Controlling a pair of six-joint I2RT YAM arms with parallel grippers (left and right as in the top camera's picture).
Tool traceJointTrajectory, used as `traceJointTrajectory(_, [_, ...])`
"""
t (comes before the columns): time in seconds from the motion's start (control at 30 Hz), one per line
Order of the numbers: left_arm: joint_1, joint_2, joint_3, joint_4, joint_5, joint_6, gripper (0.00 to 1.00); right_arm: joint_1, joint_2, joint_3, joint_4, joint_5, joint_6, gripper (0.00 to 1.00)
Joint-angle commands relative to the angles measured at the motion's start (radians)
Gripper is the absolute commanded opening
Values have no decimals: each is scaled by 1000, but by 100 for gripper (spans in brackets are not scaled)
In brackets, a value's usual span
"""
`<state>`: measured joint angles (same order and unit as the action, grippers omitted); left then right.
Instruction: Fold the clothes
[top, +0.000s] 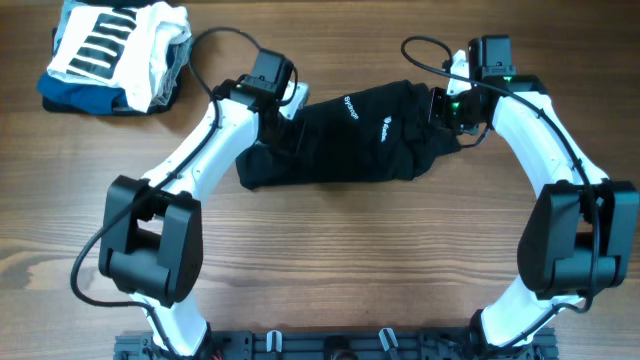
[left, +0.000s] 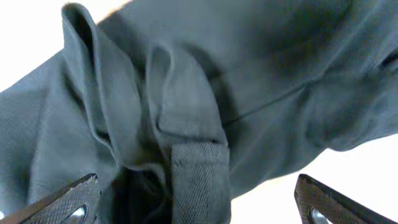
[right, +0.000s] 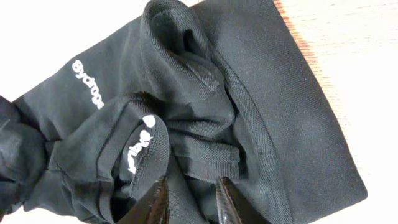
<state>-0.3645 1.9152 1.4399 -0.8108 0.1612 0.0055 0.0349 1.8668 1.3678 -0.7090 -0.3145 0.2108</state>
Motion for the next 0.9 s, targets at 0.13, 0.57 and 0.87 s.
traceJointTrajectory(0.13, [55, -48, 52, -28, 5, -116, 100, 5, 11, 0, 16, -19, -2, 29])
traceJointTrajectory(0.57, [116, -23, 51, -200, -173, -381, 17, 5, 11, 0, 24, -9, -2, 34])
traceJointTrajectory(0.87, [109, 66, 50, -163, -115, -381, 4, 5, 11, 0, 23, -7, -2, 35])
